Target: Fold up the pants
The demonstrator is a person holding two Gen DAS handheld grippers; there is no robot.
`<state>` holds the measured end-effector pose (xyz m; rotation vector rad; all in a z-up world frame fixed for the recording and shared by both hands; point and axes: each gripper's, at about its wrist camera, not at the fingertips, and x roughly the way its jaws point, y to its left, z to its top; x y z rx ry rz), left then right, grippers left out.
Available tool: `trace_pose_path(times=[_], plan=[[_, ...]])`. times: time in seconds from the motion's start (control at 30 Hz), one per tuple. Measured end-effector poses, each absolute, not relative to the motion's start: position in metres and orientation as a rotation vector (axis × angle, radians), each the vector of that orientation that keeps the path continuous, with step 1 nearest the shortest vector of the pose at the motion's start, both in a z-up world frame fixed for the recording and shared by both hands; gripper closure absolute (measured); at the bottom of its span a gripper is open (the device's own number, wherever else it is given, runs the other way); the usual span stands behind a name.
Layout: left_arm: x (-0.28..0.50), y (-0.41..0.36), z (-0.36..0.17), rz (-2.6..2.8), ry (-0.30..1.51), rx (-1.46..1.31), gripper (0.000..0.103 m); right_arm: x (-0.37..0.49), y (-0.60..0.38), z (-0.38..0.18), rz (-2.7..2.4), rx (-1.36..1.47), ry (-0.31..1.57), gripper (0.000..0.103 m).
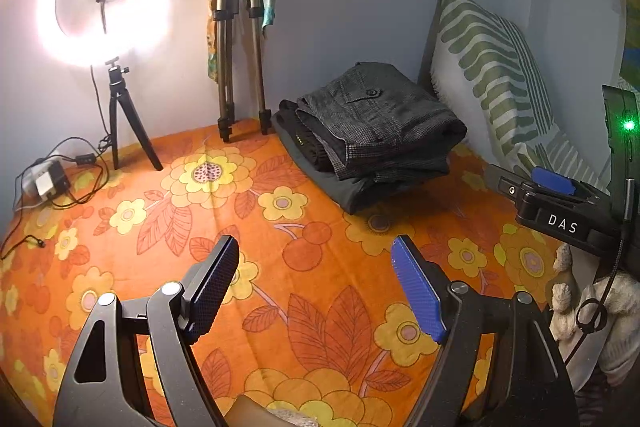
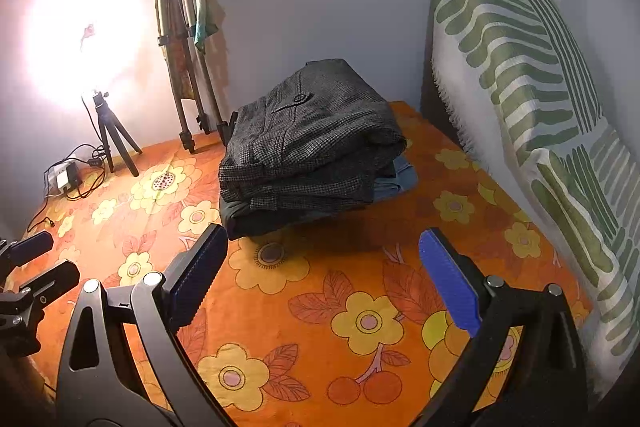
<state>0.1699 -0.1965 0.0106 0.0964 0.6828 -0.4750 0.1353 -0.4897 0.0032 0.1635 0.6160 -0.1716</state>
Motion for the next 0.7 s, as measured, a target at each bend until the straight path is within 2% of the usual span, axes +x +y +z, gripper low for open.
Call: trace_pose_path(times=[0.7], plan=[[0.1650, -0.1963, 0.0130, -0.484, 0.673, 0.100, 0.024, 0.1345, -0.4860, 0.0038, -0.169, 0.164, 0.618, 0.005]])
